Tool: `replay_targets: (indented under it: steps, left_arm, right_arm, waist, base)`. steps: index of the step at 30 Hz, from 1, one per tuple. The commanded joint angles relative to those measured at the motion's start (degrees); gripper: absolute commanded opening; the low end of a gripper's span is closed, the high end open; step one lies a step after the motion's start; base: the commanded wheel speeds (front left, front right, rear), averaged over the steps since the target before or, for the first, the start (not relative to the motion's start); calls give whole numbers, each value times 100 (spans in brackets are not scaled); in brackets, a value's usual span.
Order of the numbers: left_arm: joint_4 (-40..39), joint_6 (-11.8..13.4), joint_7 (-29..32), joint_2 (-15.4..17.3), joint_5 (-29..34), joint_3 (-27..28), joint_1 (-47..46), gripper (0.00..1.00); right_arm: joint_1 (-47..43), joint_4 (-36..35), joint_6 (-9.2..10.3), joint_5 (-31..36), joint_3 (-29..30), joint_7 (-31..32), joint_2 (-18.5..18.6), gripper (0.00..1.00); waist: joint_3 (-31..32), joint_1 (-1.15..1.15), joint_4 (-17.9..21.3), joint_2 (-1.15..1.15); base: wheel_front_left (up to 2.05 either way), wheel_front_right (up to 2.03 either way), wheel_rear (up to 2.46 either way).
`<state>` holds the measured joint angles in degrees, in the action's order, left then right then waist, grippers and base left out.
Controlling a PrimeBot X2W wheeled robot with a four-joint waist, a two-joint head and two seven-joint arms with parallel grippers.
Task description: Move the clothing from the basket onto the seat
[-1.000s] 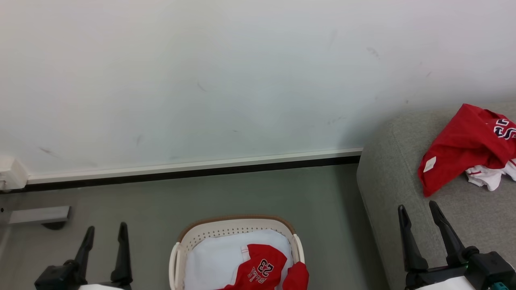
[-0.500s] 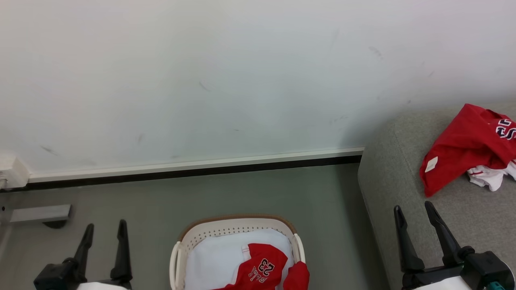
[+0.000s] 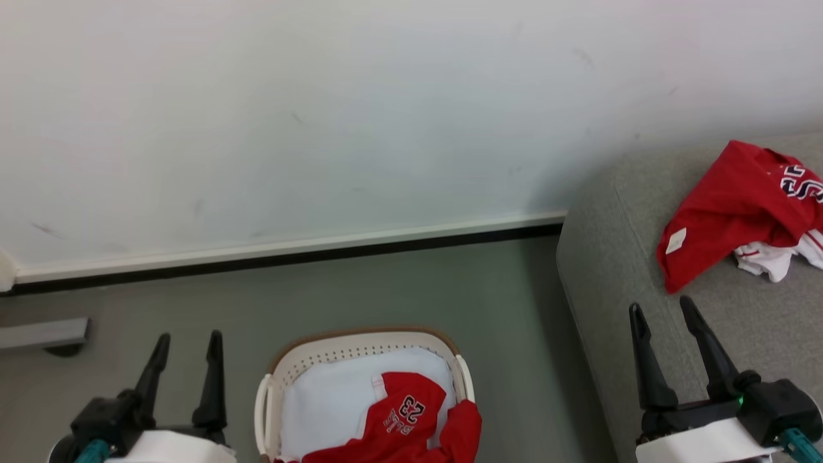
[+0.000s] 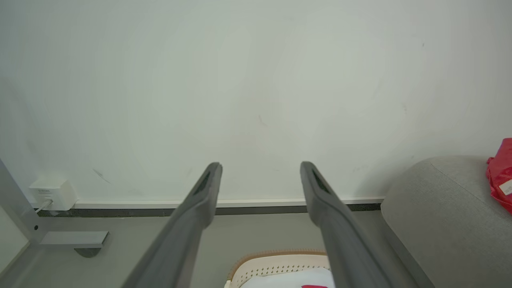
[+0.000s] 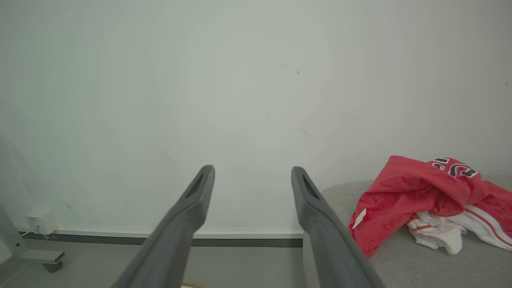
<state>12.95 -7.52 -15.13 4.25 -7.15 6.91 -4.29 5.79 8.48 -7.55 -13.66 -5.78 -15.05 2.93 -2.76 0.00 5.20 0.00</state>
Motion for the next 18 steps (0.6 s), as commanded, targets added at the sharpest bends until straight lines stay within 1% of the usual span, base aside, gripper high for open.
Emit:
replay_targets:
  steps: [1,6,12,18]
  left_arm:
    - [13,11,-1,105,-64,-75,-139,100]
    - [82,11,-2,357,-273,-339,-484,100]
    - [349,11,-2,738,-501,-743,-937,100]
    - [846,10,-2,1165,-832,-1371,-1447,100]
  right_arm:
    - [130,-51,13,37,13,-18,-3,100]
    - [398,-201,13,47,-12,-17,-2,100]
    - [730,-434,13,-52,-8,-8,-3,100]
    - [1020,-674,13,-160,4,-8,-4,100]
  waist:
    - [-185,0,82,0]
    - [-677,0,249,0]
    - [-1333,0,475,0]
    - [-1958,0,685,0]
  base:
    - [0,0,0]
    - [0,0,0]
    - [0,0,0]
    - [0,0,0]
